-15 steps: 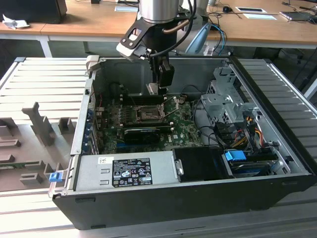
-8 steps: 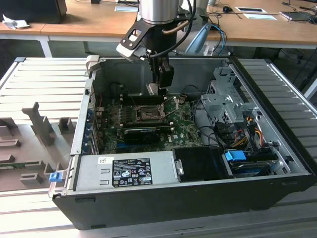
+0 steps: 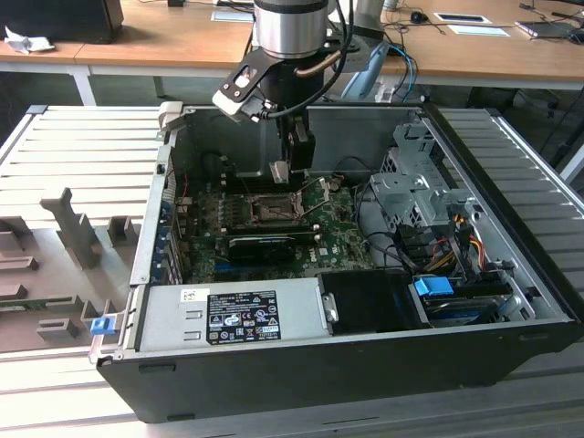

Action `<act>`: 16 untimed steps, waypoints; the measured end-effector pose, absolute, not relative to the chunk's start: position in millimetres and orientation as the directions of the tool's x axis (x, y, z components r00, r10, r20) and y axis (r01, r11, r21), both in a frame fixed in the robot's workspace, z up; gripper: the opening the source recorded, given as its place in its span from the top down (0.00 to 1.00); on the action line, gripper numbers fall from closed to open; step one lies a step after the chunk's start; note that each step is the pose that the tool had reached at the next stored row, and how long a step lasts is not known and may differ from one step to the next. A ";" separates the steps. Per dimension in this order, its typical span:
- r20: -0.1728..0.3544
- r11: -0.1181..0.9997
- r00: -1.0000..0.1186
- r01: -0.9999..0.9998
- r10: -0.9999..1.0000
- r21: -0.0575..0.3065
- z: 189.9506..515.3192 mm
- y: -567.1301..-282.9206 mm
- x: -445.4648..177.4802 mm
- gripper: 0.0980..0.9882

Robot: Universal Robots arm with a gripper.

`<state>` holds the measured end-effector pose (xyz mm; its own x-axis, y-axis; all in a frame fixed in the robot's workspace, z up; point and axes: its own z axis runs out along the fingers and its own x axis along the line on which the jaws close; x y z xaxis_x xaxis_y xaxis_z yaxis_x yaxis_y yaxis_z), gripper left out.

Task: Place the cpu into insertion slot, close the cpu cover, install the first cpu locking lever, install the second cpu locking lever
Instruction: 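Place the cpu into insertion slot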

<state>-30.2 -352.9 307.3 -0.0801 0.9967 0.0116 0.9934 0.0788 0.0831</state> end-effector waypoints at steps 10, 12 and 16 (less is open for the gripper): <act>0.012 0.074 -0.075 0.994 0.997 0.083 294.5 -352.8 -30.2 0.52; 0.012 0.073 -0.074 0.994 0.997 0.083 292.9 -352.8 -30.2 0.52; 0.012 0.072 -0.073 0.994 0.997 0.083 290.1 -352.8 -30.2 0.52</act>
